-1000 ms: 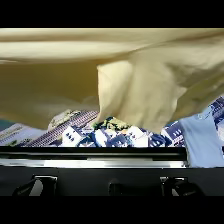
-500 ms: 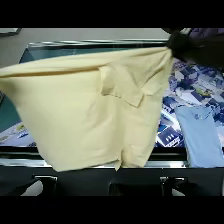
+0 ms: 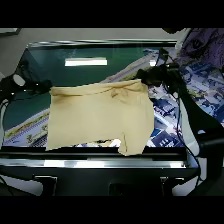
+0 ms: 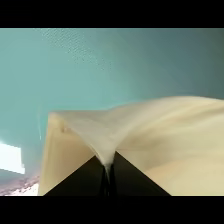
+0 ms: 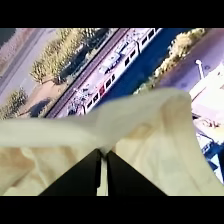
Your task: Fold the clothes and pants, and hang the long-sleeved shirts on hangers.
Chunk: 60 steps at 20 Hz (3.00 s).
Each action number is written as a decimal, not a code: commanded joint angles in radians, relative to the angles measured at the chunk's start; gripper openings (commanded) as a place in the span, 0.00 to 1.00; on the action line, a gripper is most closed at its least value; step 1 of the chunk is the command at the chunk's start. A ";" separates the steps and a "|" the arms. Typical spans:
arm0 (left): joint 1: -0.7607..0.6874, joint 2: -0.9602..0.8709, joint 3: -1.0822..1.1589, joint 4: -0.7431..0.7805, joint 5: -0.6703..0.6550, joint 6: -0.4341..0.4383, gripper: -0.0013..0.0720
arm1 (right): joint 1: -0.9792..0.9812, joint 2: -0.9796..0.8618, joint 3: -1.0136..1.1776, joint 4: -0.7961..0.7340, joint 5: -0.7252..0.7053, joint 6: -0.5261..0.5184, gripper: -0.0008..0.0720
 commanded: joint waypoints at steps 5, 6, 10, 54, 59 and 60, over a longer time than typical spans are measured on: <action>0.081 0.046 0.117 -0.026 -0.221 0.016 0.62 | -0.148 0.075 0.024 0.196 -0.228 -0.318 0.45; 0.116 0.091 0.115 -0.038 -0.277 0.049 0.62 | -0.198 0.112 0.024 0.195 -0.310 -0.383 0.45; 0.251 0.282 -0.082 -0.164 -0.365 0.128 0.62 | -0.430 0.246 -0.147 0.320 -0.472 -0.561 0.45; 0.394 0.537 -0.967 -0.213 -0.338 0.154 0.62 | -0.382 0.494 -0.947 0.676 -0.239 -0.818 0.05; 0.370 0.541 -0.919 -0.306 -0.336 0.179 0.04 | -0.382 0.521 -0.930 0.698 -0.241 -0.812 0.05; 0.364 0.541 -0.879 -0.335 -0.337 0.184 0.04 | -0.382 0.531 -0.900 0.699 -0.241 -0.813 0.04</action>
